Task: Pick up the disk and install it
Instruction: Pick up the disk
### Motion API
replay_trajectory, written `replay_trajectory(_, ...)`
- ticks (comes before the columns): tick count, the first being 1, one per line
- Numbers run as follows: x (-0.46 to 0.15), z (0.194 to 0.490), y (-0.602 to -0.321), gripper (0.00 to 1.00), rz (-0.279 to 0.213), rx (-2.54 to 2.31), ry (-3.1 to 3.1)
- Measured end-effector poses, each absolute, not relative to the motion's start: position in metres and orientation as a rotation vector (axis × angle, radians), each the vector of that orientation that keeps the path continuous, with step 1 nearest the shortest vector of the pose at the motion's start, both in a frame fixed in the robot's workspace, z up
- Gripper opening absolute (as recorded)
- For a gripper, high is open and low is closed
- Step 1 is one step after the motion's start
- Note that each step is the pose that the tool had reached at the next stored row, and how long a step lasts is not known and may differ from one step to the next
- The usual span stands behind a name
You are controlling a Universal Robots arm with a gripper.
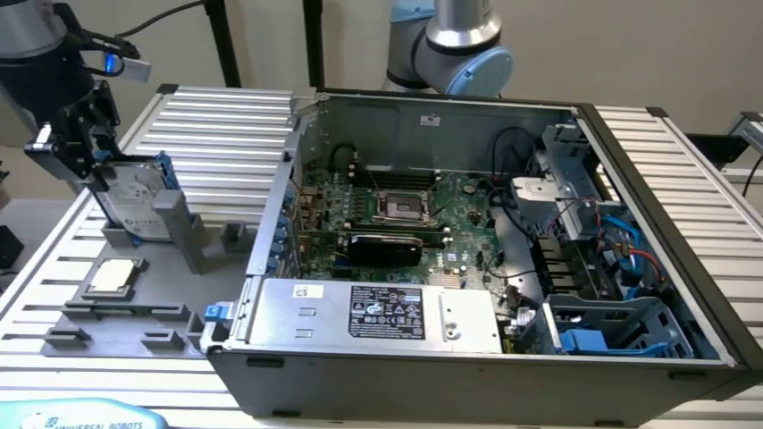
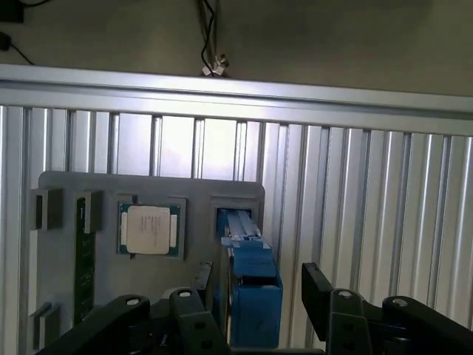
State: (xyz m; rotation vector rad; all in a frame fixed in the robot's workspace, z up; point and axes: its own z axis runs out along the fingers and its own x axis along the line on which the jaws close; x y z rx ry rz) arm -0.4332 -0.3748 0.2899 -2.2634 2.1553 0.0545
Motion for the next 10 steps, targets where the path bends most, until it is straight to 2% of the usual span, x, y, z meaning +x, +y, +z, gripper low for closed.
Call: replay_trajectory(10, -0.4332, 0.2894, -0.3807, 0.60, 0.057, -2.250, 2.166)
